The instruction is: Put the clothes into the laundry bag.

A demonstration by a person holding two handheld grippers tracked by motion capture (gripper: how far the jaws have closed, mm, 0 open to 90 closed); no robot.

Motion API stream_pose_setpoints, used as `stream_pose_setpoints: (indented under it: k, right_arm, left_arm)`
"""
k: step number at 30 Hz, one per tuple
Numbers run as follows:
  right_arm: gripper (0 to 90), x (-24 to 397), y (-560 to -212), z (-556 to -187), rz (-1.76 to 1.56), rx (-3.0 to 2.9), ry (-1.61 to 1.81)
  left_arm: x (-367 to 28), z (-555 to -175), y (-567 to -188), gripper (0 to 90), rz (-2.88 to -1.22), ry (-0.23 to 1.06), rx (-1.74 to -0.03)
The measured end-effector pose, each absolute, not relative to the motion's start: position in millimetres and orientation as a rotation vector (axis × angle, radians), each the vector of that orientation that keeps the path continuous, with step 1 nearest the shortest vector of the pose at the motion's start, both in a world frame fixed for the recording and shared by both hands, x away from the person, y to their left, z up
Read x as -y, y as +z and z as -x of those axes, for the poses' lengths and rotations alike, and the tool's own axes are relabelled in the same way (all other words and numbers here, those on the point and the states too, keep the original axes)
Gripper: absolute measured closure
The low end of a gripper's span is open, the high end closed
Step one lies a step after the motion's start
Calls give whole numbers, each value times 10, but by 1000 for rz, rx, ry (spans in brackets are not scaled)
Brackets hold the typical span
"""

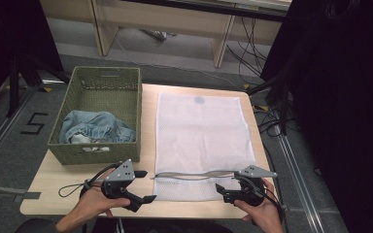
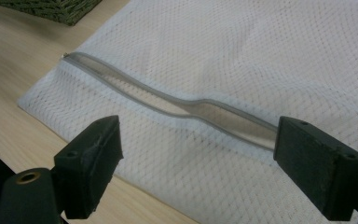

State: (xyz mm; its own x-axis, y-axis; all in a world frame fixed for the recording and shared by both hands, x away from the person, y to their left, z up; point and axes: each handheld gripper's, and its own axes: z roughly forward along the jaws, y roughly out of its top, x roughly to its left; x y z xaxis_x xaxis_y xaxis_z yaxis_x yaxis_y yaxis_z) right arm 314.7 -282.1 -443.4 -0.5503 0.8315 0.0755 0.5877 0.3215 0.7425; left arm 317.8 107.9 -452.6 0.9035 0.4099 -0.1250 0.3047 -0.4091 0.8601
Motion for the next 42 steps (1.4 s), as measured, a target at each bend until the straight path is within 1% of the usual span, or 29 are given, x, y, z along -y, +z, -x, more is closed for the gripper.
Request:
stream_pose_setpoints:
  k: [7,10,13,17,18,21,22,24,31,32,33,34,36,37,38,39,40,41,42]
  right_arm:
    - [163,2802,-4449,-3143,-1281,-2278,1077]
    - [161,2810,-4452,-3157,-1287,-2269,1086]
    - [161,2831,-4460,-3170,-1260,-2265,1078]
    - [161,2835,-4449,-3172,-1302,-2278,1067]
    - [161,2858,-4454,-3189,-1253,-2269,1058]
    - [161,2875,-4476,-3208,-1266,-2273,1059]
    - [161,2859,-4484,-3196,-1319,-2259,1058]
    - [163,2896,-4501,-3237,-1266,-2259,1043]
    - [181,2969,-4527,-3327,-1265,-2243,970]
    - [181,2996,-4539,-3359,-1227,-2262,951]
    - [180,2983,-4535,-3359,-1288,-2245,939]
    - [178,3008,-4563,-3396,-1230,-2238,934]
    - [166,3013,-4568,-3436,-1268,-2249,916]
    - [163,3035,-4593,-3480,-1217,-2242,908]
    - [161,3020,-4588,-3480,-1267,-2243,916]
    - [160,3046,-4598,-3516,-1208,-2245,912]
    - [160,3029,-4598,-3520,-1244,-2246,909]
    - [161,3041,-4592,-3550,-1199,-2268,877]
    - [162,3037,-4613,-3564,-1163,-2259,891]
  left_arm:
    - [-1075,-3165,-4530,157,-2045,109,-539]
    - [-1076,-3175,-4540,157,-2050,120,-523]
    - [-1079,-3179,-4547,156,-2051,109,-533]
    - [-1084,-3183,-4549,157,-2064,84,-550]
    - [-1079,-3183,-4554,157,-2058,97,-553]
    - [-1067,-3203,-4556,155,-2062,98,-532]
    - [-1073,-3209,-4556,154,-2078,90,-527]
    - [-1063,-3193,-4572,154,-2067,89,-568]
    - [-1069,-3216,-4569,154,-2082,87,-559]
    - [-1068,-3214,-4570,154,-2085,80,-566]
    - [-1065,-3211,-4571,155,-2084,77,-575]
    - [-1066,-3226,-4572,155,-2089,77,-547]
    - [-1068,-3232,-4569,155,-2097,71,-537]
    - [-1059,-3215,-4578,155,-2093,78,-571]
    - [-1064,-3225,-4577,155,-2100,83,-553]
    - [-1064,-3225,-4577,155,-2100,83,-553]
    - [-1066,-3222,-4580,155,-2098,81,-565]
    - [-1070,-3216,-4584,155,-2093,76,-591]
    - [-1074,-3230,-4586,155,-2094,78,-578]
